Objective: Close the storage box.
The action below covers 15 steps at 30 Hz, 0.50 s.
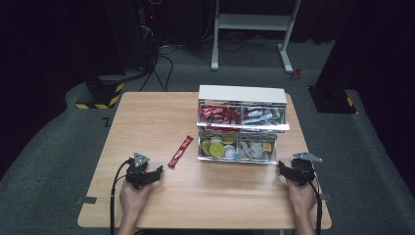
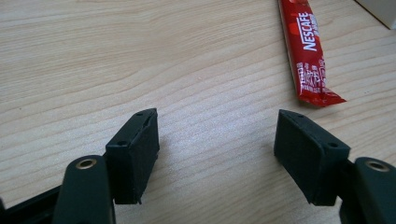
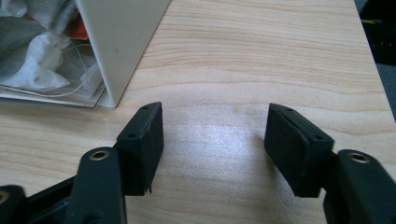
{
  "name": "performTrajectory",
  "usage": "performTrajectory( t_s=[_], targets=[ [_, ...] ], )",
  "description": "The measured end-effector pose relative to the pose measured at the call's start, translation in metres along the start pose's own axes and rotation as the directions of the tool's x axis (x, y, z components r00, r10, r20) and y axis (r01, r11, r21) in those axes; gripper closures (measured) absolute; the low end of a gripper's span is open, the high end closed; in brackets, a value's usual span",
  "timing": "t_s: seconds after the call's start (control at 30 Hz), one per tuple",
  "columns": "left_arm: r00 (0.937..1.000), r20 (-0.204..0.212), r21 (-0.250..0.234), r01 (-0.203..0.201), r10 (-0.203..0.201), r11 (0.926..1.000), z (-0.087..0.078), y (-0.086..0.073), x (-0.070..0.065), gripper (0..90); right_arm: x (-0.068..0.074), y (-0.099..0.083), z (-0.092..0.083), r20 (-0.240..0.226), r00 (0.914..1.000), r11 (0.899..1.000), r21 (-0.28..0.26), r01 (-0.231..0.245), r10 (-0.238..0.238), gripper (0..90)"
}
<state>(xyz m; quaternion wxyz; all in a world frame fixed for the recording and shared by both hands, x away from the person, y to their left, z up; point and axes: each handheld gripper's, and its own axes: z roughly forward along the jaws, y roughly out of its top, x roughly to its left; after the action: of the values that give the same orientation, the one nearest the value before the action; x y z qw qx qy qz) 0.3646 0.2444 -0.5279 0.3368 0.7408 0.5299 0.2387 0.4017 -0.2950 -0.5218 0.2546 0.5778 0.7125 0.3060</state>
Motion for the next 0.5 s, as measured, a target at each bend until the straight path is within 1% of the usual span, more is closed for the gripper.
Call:
performTrajectory(
  t_s=[0.5],
  targets=[
    [1.0,0.004,0.001,-0.002,0.002,1.0,0.0,0.0001,0.0,30.6,0.0,0.0,0.0002,-0.007,0.9999,1.0,0.002,0.008,-0.008,34.0]
  ],
)
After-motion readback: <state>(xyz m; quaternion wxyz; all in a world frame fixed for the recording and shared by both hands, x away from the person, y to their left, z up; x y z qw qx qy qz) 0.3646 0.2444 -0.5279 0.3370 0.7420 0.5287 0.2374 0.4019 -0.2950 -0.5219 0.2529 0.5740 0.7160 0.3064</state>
